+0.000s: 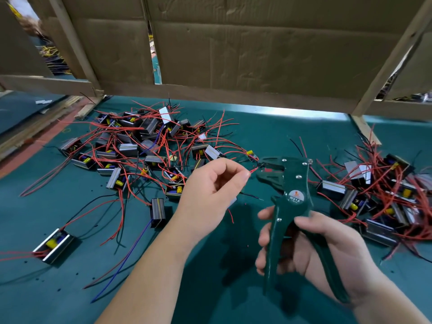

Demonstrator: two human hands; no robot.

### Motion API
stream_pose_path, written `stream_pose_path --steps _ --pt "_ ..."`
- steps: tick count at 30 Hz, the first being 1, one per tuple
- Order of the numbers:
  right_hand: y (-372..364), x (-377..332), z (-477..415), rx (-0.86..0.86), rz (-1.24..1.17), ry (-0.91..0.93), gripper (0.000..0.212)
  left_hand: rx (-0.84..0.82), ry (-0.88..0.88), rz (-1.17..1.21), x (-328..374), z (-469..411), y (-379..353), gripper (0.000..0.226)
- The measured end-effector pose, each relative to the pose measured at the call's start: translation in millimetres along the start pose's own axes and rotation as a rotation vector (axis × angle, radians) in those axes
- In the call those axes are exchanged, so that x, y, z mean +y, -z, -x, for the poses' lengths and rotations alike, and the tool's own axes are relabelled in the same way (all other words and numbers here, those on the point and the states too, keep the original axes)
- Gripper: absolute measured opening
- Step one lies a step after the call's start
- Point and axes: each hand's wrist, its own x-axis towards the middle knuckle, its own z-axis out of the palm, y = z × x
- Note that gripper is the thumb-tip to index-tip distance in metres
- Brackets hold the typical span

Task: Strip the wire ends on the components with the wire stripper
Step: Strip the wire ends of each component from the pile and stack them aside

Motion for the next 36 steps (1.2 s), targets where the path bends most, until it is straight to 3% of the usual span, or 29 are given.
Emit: stream_pose_path --steps 10,17,36 --pt "-2 5 -1 -0.010 0.102 0.008 0.052 0.030 -0.295 -0.383 10 2 11 0.009" --pt "-2 7 -2 0.018 0.160 0.021 0.047 0.022 -0.393 -0.497 11 1 13 0.006" --pt "0 11 -2 0.064 0.200 0.002 0.047 -0.016 -0.443 -0.641 14 1 17 0.006"
